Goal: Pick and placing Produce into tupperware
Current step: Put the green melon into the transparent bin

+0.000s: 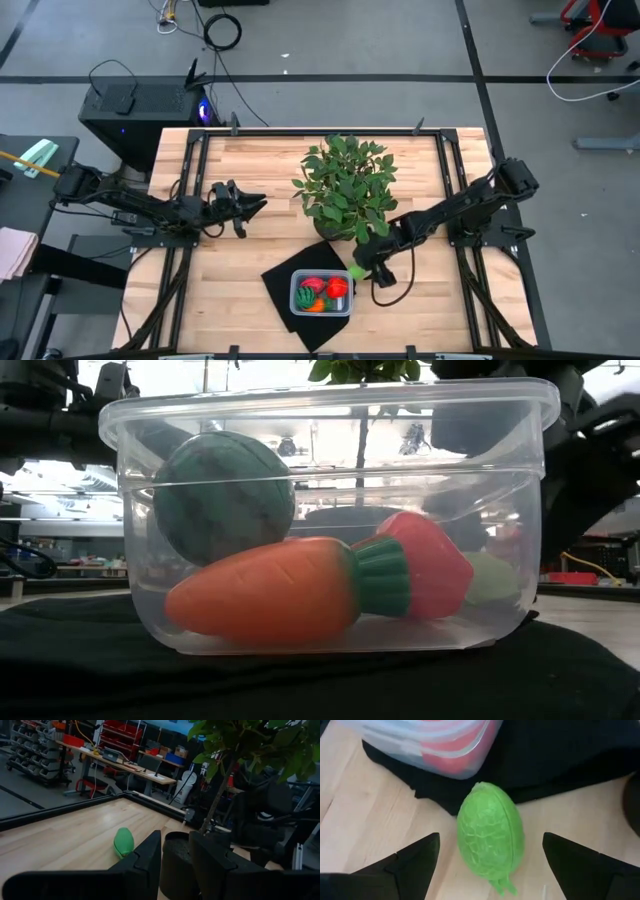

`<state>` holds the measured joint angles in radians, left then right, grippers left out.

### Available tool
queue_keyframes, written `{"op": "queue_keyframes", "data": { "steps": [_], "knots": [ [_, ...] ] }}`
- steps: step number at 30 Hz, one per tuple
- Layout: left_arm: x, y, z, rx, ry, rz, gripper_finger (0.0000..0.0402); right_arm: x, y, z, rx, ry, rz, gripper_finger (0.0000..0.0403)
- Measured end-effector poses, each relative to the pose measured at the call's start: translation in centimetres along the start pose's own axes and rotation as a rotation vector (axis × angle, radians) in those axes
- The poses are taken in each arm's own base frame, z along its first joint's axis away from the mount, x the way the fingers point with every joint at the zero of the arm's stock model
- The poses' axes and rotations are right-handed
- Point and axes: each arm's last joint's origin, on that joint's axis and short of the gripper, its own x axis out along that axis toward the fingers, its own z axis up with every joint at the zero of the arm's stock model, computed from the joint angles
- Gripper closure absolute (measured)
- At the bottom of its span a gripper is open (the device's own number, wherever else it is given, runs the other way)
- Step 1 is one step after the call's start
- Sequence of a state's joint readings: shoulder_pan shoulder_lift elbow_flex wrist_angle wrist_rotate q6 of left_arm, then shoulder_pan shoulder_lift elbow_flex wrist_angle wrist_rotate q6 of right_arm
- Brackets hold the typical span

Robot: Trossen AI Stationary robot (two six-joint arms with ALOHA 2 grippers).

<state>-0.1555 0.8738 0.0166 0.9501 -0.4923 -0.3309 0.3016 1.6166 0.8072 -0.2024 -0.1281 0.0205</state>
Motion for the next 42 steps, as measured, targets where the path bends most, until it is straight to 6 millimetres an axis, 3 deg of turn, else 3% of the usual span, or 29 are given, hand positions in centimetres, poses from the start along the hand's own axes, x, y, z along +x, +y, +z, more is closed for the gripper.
{"op": "queue_keyframes", "data": {
  "steps": [17, 35, 42],
  "knots": [
    [0.0, 0.1, -0.2, -0.013, 0.023, 0.005, 0.0294, 2.3, -0.2, -0.5, -0.051, 0.040, 0.002, 0.0057],
    [0.0, 0.1, -0.3, -0.013, 0.025, 0.006, 0.0294, 2.3, -0.3, -0.4, -0.037, 0.030, -0.032, 0.0174],
    [0.0, 0.1, -0.3, -0.030, 0.025, 0.007, 0.0294, 1.5, -0.3, -0.4, 0.005, 0.039, -0.050, 0.0177]
  ]
}}
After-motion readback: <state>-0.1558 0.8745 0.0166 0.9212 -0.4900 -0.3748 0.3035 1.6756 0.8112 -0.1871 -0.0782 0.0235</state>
